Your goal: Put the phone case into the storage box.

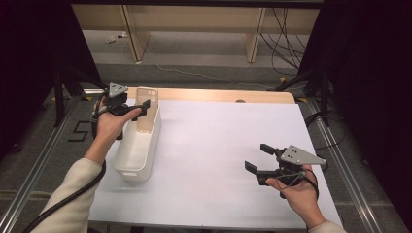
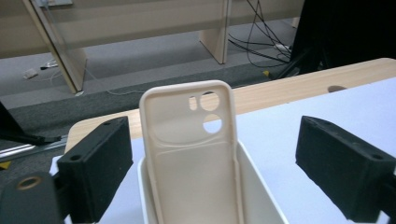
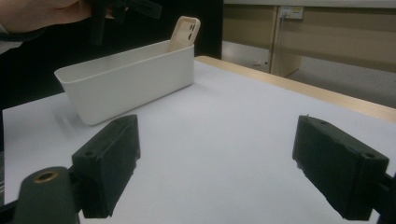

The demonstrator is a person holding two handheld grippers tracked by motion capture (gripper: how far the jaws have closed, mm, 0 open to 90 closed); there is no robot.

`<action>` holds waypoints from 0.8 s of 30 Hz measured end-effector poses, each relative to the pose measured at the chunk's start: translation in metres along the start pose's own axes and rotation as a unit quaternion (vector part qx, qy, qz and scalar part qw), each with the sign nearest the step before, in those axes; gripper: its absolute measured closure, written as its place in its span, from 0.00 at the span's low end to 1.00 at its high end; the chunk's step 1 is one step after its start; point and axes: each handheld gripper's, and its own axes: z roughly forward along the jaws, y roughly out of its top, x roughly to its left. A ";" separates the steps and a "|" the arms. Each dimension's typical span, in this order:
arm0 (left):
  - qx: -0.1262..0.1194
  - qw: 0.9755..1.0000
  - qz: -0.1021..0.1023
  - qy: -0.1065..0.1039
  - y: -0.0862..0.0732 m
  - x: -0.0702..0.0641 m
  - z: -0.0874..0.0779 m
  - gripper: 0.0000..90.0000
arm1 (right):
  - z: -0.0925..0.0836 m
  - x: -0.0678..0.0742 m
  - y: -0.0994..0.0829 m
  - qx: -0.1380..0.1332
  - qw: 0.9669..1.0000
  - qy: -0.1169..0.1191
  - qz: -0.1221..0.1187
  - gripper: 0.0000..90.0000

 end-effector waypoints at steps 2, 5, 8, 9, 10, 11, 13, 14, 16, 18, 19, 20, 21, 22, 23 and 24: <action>-0.002 1.000 0.002 -0.005 -0.001 -0.002 -0.003 0.09 | 0.000 0.000 0.000 0.000 1.000 0.000 -0.001 0.18; -0.003 1.000 0.006 -0.013 -0.002 -0.006 -0.008 0.08 | 0.000 0.000 0.000 0.002 1.000 0.001 0.003 0.18; -0.002 1.000 0.005 -0.025 -0.004 -0.009 -0.012 0.06 | 0.000 0.000 0.000 0.001 1.000 0.000 0.001 0.18; -0.002 1.000 0.009 -0.025 -0.004 -0.010 -0.014 0.06 | 0.000 0.000 0.000 0.002 1.000 0.001 0.004 0.18; -0.003 1.000 0.013 -0.025 -0.005 -0.010 -0.015 0.05 | 0.001 -0.001 0.000 -0.005 1.000 -0.003 -0.008 0.18; -0.004 1.000 0.012 -0.026 -0.005 -0.011 -0.016 0.05 | 0.001 -0.002 0.000 -0.007 1.000 -0.004 -0.012 0.18; -0.005 0.999 0.016 -0.029 -0.006 -0.013 -0.018 0.05 | 0.000 0.000 0.000 0.001 1.000 0.000 0.001 0.18; -0.004 0.999 0.019 -0.031 -0.007 -0.014 -0.019 0.05 | 0.001 0.000 0.000 0.001 1.000 0.000 0.001 0.18; -0.004 0.999 0.024 -0.032 -0.008 -0.016 -0.021 0.05 | 0.001 0.000 0.000 0.000 1.000 0.003 0.003 0.18; -0.006 0.999 0.025 -0.037 -0.009 -0.018 -0.023 0.05 | 0.001 0.000 0.000 0.001 1.000 0.003 0.003 0.18; -0.006 0.999 0.028 -0.039 -0.009 -0.018 -0.024 0.05 | 0.001 0.000 -0.001 -0.004 1.000 0.005 0.003 0.18; -0.008 0.999 0.028 -0.041 -0.009 -0.020 -0.026 0.05 | 0.002 -0.002 0.000 -0.012 1.000 0.001 -0.009 0.18; -0.010 0.999 0.030 -0.042 -0.010 -0.020 -0.027 0.05 | 0.002 -0.002 0.000 -0.012 1.000 0.001 -0.010 0.18; -0.011 0.998 0.031 -0.045 -0.010 -0.021 -0.029 0.05 | 0.002 -0.002 0.000 -0.012 1.000 0.001 -0.010 0.18; -0.015 0.998 0.031 -0.048 -0.010 -0.022 -0.031 0.05 | 0.001 0.000 -0.001 -0.003 1.000 0.006 0.005 0.18; -0.017 0.998 0.031 -0.050 -0.011 -0.024 -0.033 0.05 | 0.001 0.000 0.000 0.001 1.000 0.003 0.003 0.18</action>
